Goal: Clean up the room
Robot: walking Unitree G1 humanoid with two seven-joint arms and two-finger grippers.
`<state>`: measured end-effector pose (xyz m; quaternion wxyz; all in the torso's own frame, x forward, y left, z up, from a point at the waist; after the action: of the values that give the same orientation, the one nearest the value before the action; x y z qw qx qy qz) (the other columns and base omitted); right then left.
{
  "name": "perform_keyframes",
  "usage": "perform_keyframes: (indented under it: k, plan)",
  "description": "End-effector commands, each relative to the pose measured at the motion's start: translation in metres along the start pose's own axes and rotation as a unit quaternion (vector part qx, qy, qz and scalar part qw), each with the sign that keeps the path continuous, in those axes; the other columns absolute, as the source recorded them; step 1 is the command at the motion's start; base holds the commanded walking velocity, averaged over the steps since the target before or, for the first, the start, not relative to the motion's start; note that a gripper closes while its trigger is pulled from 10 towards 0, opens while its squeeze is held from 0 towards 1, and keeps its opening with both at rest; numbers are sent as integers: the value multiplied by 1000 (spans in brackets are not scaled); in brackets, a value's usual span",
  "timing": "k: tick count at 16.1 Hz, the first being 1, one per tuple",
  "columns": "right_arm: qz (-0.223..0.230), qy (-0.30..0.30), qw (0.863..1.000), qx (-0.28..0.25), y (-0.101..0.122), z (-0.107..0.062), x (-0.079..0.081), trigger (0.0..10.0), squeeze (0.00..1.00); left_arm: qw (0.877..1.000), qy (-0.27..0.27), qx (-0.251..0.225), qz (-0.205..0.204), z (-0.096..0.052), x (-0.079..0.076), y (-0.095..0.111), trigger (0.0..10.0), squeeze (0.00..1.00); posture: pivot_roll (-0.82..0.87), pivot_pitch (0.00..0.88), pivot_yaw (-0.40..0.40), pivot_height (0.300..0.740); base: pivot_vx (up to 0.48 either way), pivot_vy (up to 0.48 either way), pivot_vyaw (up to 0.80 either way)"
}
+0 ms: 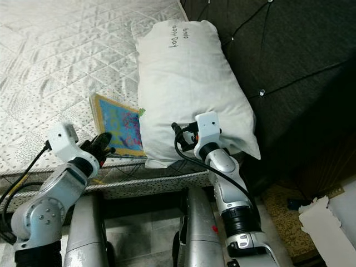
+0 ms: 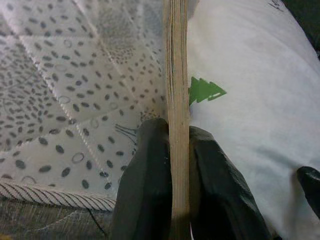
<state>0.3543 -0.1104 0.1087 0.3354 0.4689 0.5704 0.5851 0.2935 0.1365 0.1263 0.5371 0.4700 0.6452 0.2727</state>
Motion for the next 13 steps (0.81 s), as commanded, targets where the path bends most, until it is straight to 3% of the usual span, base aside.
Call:
perform_keyframes:
  k: [1,2,5,6,7,8,9,13]
  plan:
    - [-1,-2,1000,4,-1,2,0,10000,0,998,-18,50,-38,8,-6,-22,10000,0,-19,87,-85,504,0,0,0]
    - [-2,-1,1000,4,-1,2,0,10000,0,998,-9,50,-30,13,5,-17,10000,0,-23,84,-85,504,0,0,0]
    - [-6,-4,1000,0,1,2,-2,10000,0,999,-15,50,-11,25,19,-3,10000,0,-30,76,-85,504,0,0,0]
    - [-8,-5,1000,0,1,2,-3,10000,0,999,-4,46,-8,29,26,3,10000,114,-32,73,-85,504,0,0,0]
    - [-9,-5,1000,-1,1,2,-3,10000,0,999,4,38,-8,32,31,9,10000,761,-32,72,-88,504,0,0,0]
    - [-12,-5,1000,0,1,2,-4,10000,0,1000,7,26,-12,35,36,17,10000,918,-34,67,-91,504,0,0,0]
    - [-14,-4,1000,0,1,2,-4,10000,0,1000,15,20,-12,36,41,21,10000,1000,-34,67,-91,504,0,0,0]
    - [-18,1,1000,1,1,4,-2,10000,0,999,37,17,-6,33,58,27,10000,1000,-25,65,-99,504,0,0,0]
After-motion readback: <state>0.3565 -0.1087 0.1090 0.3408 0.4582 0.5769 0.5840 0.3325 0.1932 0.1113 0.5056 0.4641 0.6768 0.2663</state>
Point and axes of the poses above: a point about 5 cm out from each wrist's last joint towards the gripper, its own z axis pointing out of the wrist towards the gripper, its own y axis along the axis of the wrist's last joint, x = y × z, the point moved 3 cm from there along z, pointing out of the wrist towards the gripper, and after that the axes turned 11 degrees about z, right-handed, at the moved point
